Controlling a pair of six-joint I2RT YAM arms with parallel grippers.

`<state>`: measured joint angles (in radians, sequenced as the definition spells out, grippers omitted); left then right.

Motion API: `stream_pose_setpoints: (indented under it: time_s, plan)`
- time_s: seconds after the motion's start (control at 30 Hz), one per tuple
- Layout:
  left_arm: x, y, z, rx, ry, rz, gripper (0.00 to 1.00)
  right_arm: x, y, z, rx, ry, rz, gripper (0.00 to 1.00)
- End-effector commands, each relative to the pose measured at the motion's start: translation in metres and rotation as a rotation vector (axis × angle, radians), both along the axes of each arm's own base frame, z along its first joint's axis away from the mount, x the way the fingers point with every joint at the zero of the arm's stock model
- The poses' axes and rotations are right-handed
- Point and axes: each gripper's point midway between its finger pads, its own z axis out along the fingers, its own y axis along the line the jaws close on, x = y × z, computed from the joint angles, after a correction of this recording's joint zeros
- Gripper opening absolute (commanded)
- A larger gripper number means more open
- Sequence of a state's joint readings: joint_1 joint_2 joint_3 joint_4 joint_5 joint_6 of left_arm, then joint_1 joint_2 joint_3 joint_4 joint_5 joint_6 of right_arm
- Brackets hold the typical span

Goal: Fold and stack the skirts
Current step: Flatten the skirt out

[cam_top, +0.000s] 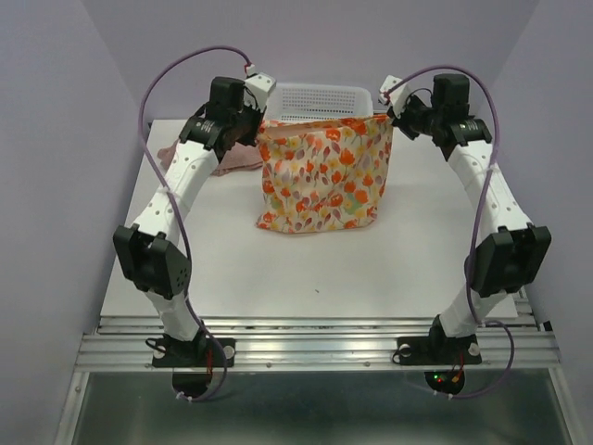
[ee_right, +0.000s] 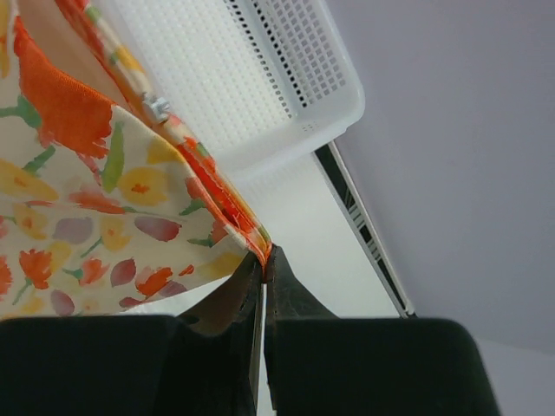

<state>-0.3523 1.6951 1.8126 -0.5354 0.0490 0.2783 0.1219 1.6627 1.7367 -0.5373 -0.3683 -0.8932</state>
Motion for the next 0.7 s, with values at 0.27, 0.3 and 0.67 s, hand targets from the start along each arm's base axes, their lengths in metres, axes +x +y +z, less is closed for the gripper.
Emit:
stream_pose_setpoints:
  time_s: [0.27, 0.3, 0.67]
  plan:
    - [-0.010, 0.046, 0.150, -0.140, -0.280, 0.108, 0.00, -0.018, -0.015, 0.181, 0.064, -0.419, -0.001, 0.01]
    - [-0.033, 0.048, 0.163, -0.146, -0.317, 0.080, 0.00, -0.022, -0.013, 0.161, 0.037, -0.386, 0.021, 0.01]
    - [-0.205, 0.048, -0.016, 0.104, -0.027, -0.421, 0.98, -0.217, -0.021, -0.055, -0.403, -0.073, 0.406, 1.00]
